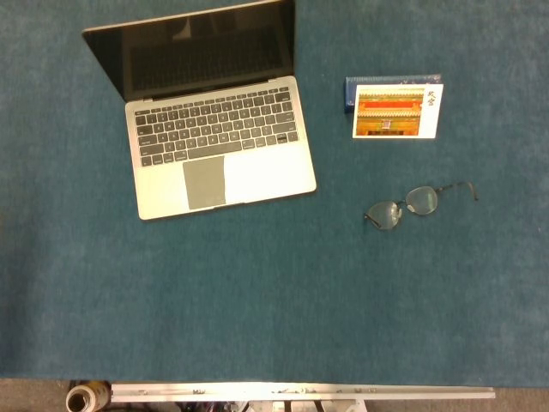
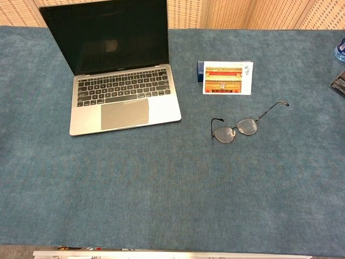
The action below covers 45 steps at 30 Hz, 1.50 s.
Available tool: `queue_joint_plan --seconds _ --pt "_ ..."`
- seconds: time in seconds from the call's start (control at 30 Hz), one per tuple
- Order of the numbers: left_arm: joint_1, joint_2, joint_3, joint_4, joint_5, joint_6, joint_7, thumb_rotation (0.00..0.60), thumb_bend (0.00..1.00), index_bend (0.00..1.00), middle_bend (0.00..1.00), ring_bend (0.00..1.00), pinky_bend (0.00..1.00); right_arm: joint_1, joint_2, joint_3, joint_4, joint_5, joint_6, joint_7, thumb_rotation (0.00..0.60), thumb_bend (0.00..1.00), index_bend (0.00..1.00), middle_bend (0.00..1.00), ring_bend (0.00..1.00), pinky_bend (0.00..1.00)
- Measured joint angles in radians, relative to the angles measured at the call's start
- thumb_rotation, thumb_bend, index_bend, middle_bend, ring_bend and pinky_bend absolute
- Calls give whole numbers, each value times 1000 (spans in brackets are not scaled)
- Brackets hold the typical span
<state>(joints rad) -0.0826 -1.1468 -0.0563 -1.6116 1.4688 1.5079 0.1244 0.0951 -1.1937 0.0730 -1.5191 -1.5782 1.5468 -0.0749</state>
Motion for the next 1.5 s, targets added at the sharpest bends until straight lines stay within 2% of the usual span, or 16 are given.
queue_joint_plan --seconds 0.27,1.0,1.5 --pt "1 7 0 -3 -1 -2 -15 600 354 537 499 384 530 34 -89 19 97 -57 42 34 600 473 541 449 379 684" --pt "8 27 1 -17 8 8 -45 600 354 538 502 386 530 147 -213 27 149 -13 -126 -18 600 473 541 454 379 684" --pt "13 33 0 -22 11 15 -48 600 354 538 507 388 530 193 -284 19 190 -5 -167 -12 600 472 541 455 379 684"
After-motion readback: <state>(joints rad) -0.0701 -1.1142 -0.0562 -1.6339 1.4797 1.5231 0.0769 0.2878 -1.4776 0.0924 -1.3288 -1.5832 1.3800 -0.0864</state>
